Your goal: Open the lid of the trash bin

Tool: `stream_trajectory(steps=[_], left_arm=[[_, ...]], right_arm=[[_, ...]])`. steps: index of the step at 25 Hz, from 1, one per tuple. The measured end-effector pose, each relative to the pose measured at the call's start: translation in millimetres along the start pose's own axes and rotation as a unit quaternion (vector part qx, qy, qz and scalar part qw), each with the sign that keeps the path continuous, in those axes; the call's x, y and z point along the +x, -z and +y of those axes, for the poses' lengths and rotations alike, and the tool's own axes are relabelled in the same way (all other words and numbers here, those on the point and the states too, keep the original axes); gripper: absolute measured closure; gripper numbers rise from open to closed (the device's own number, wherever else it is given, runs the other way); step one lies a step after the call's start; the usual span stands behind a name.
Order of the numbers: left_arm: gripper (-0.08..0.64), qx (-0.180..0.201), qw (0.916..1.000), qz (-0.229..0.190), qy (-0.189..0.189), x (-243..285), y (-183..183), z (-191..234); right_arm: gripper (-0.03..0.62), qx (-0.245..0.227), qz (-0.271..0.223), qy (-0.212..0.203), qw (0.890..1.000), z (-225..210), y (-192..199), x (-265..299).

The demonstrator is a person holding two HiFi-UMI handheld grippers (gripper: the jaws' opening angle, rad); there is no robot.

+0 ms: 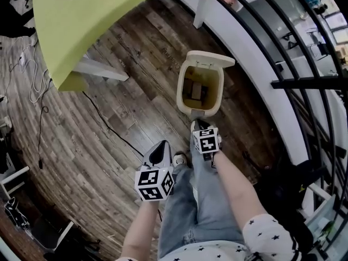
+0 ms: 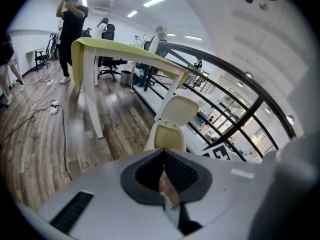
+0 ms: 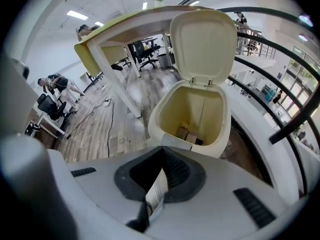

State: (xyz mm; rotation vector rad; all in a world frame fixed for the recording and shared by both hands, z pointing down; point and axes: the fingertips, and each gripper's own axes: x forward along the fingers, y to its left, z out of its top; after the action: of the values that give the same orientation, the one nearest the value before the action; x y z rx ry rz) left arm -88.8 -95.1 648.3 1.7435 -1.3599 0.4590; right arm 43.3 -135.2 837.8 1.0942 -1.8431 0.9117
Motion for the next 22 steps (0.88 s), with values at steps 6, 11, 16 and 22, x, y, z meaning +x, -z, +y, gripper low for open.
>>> stream_trajectory(steps=[6,11,16,22], left_arm=[[0.548,0.009,0.9999,-0.006,0.008,-18.8,-3.3,-8.8],[0.548,0.016,0.9998,-0.009,0.013,-42.7,-3.6,-18.3],[0.548,0.022,0.9995,-0.014,0.015,-66.3,-5.1,-24.0],[0.548,0.033,0.9991,-0.017,0.019,-95.3,-3.1,-35.4]], right_arm=[[0.598,0.006,-0.04,-0.007,0.999,20.0,-15.9,-39.4],[0.598,0.03,-0.071,-0.012,0.997,34.8,-27.0,-81.6],[0.598,0.046,-0.098,-0.011,0.994,47.4,-34.2,-124.7],[0.598,0.059,-0.114,-0.007,0.992,58.0,-34.0,-175.0]])
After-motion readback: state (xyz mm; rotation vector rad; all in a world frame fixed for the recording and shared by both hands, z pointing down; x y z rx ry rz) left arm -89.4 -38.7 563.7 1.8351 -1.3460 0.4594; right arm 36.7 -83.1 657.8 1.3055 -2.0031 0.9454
